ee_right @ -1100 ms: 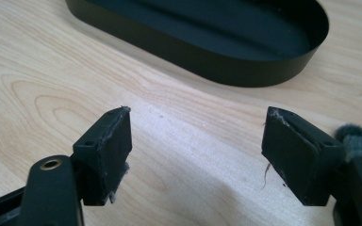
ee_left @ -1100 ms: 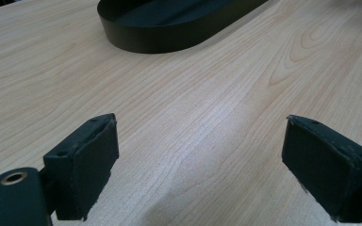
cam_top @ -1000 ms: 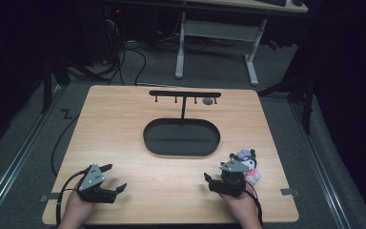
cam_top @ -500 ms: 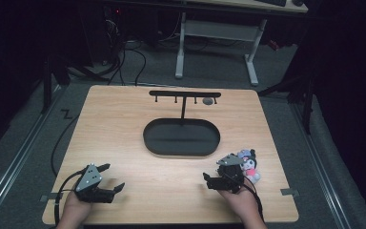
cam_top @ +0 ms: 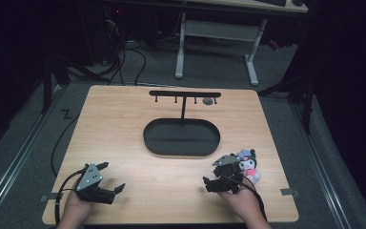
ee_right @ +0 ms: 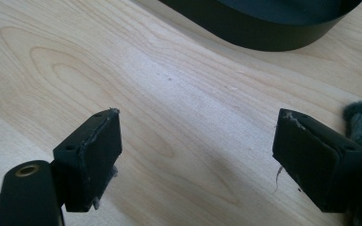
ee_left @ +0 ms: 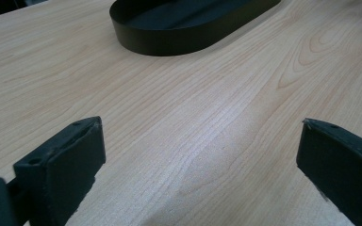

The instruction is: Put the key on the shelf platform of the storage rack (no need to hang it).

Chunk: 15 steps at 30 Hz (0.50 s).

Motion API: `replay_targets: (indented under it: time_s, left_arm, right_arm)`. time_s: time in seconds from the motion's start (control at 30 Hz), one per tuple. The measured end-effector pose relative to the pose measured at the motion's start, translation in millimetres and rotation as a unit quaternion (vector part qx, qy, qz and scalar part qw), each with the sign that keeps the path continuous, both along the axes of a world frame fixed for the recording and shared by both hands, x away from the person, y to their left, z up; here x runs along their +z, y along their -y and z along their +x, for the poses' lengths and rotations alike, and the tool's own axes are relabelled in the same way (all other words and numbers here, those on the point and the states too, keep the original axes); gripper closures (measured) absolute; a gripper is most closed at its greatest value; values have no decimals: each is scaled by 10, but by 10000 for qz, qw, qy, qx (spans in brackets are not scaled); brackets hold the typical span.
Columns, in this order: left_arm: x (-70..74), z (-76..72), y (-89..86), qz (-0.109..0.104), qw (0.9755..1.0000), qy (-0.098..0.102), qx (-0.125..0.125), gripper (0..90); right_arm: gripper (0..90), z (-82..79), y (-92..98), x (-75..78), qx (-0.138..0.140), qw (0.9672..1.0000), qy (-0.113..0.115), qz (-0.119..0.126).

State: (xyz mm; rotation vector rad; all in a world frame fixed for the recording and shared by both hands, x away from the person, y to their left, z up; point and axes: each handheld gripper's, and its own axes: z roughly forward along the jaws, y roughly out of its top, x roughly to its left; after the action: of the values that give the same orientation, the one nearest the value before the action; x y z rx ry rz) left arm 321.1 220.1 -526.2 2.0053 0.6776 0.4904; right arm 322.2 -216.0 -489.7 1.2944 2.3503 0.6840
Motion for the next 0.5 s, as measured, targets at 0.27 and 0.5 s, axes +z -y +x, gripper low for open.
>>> replay_targets:
  time_s: [0.27, 0.5]
  left_arm:
    - [-2, -4, 13, 57, 10000, 11, -11, 5]
    - [-2, -4, 9, 79, 10000, 23, 47, 5]
  right_arm:
    - [161, 26, -21, 77, 19, 9997, -240, -13]
    - [159, 50, -37, 127, 69, 9991, -410, -109]
